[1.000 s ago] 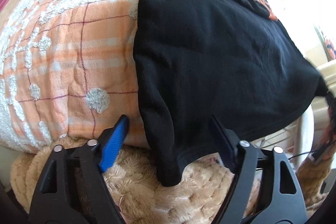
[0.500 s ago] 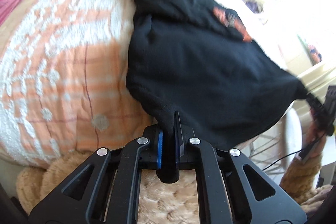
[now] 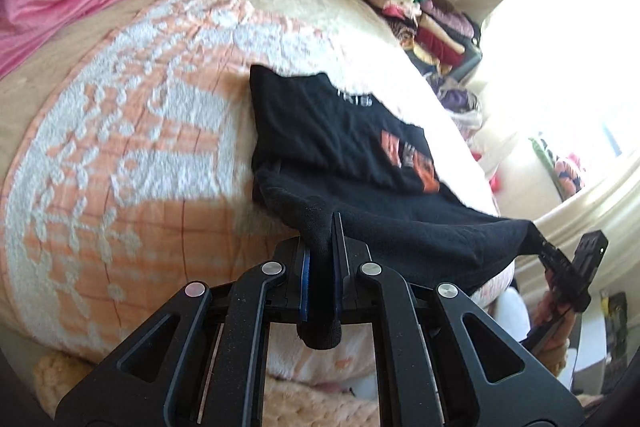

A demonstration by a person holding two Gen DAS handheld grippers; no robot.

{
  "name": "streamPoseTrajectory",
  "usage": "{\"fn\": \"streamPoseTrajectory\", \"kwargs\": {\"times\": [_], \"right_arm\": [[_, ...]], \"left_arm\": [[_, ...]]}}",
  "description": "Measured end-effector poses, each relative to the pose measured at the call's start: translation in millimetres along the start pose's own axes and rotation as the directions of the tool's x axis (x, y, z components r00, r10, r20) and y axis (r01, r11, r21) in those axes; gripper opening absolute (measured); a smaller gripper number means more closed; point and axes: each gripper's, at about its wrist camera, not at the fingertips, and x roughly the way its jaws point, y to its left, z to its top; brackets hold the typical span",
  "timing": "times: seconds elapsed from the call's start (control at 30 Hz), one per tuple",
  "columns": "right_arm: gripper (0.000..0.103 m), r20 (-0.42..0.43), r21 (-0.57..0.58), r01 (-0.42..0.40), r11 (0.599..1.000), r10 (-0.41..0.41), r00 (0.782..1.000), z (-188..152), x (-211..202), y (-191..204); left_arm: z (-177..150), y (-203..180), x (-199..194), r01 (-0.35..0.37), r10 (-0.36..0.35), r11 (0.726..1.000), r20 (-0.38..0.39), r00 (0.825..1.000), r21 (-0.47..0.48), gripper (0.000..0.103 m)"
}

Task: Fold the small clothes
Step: 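Lift the hem with both tools and fold it toward the collar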

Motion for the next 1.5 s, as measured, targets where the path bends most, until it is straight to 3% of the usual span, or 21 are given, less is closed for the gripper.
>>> {"fn": "streamPoseTrajectory", "kwargs": {"times": [0.23, 0.67, 1.0, 1.3, 1.43, 1.47, 1.5], "right_arm": [[0.006, 0.047, -0.02, -0.011, 1.0, 0.012, 0.999, 34.1, 15.0, 11.0], [0.006, 0.052, 0.005, 0.022, 1.0, -0.022, 0.998, 79.4, 66.8, 7.6], [0.006, 0.02, -0.002, 0.078, 0.997, -0.078, 0.997, 99.2, 122.0, -2.2], [0.007, -0.059, -0.002, 0.151, 0.989, -0.151, 0.987, 105.8, 183.8, -16.0], [0.008, -0.081, -0.004, 0.185, 0.983, -0.185, 0.979, 102.0, 202.6, -21.9], [0.015, -0.091, -0.002, 0.196, 0.981, -0.195, 0.977, 100.8, 207.1, -23.9], [0.03, -0.091, -0.003, 0.213, 0.977, -0.212, 0.973, 99.6, 209.3, -25.7]], "left_arm": [[26.4, -8.5, 1.3, -0.018, 0.018, 1.0, 0.064, 0.998, 0.002, 0.003], [68.0, -2.2, 29.3, -0.021, 0.03, 0.997, 0.132, 0.991, -0.072, 0.003], [92.2, 6.0, 68.5, -0.09, 0.103, 0.991, 0.137, 0.985, -0.095, 0.003], [104.2, 21.7, 113.7, -0.163, 0.174, 0.98, 0.1, 0.98, -0.112, 0.003], [103.3, 25.6, 125.1, -0.186, 0.196, 0.977, 0.105, 0.975, -0.103, 0.006], [102.5, 27.2, 126.5, -0.191, 0.203, 0.975, 0.108, 0.973, -0.109, 0.013], [101.6, 28.2, 126.1, -0.204, 0.217, 0.972, 0.119, 0.969, -0.113, 0.032]]}}
